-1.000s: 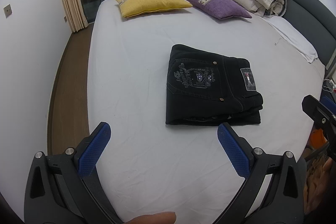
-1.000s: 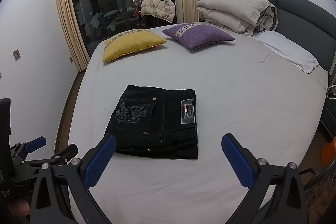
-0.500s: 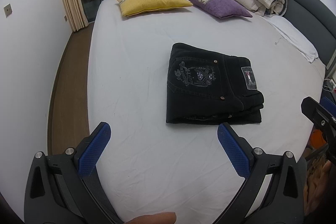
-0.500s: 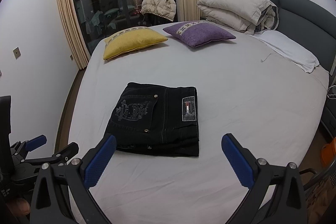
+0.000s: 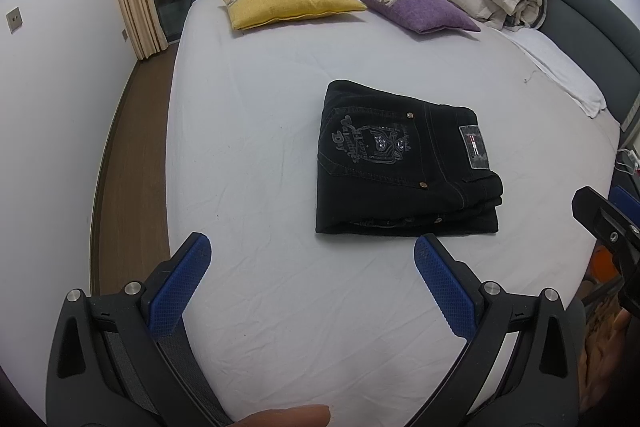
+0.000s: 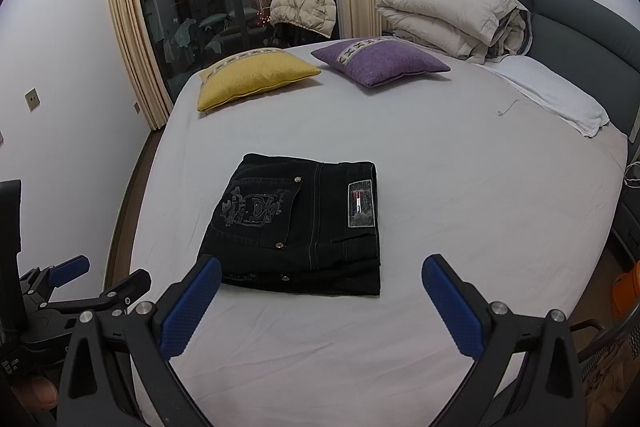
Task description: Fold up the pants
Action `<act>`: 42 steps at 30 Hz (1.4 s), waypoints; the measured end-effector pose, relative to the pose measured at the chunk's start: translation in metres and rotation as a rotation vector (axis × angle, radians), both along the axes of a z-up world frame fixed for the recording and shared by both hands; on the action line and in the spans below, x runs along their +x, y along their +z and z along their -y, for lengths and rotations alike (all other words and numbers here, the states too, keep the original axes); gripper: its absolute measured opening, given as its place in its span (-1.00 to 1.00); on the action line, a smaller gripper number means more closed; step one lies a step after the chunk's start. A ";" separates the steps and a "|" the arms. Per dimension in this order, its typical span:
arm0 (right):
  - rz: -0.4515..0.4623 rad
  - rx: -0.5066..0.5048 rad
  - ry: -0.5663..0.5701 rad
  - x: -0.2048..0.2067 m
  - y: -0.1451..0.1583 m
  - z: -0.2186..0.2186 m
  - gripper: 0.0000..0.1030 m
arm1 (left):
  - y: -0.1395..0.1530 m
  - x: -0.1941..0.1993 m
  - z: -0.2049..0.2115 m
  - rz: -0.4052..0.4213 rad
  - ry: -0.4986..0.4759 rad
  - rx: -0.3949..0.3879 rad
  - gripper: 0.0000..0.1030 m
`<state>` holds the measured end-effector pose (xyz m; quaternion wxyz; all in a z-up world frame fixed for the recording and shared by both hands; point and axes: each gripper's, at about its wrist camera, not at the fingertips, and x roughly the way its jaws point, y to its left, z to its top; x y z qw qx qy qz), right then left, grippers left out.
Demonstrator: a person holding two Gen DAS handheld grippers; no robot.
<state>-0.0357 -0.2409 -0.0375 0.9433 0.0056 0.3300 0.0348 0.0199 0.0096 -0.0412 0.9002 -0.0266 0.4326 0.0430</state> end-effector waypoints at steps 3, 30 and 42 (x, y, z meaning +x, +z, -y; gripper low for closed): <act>0.000 0.000 0.000 0.000 0.000 0.000 1.00 | 0.000 0.000 0.000 0.000 0.000 0.000 1.00; -0.002 0.000 0.003 -0.002 0.000 0.001 1.00 | -0.003 0.000 -0.004 -0.012 -0.014 -0.001 1.00; -0.006 0.001 0.006 -0.004 -0.002 0.001 1.00 | -0.003 0.003 -0.008 -0.026 -0.025 0.004 1.00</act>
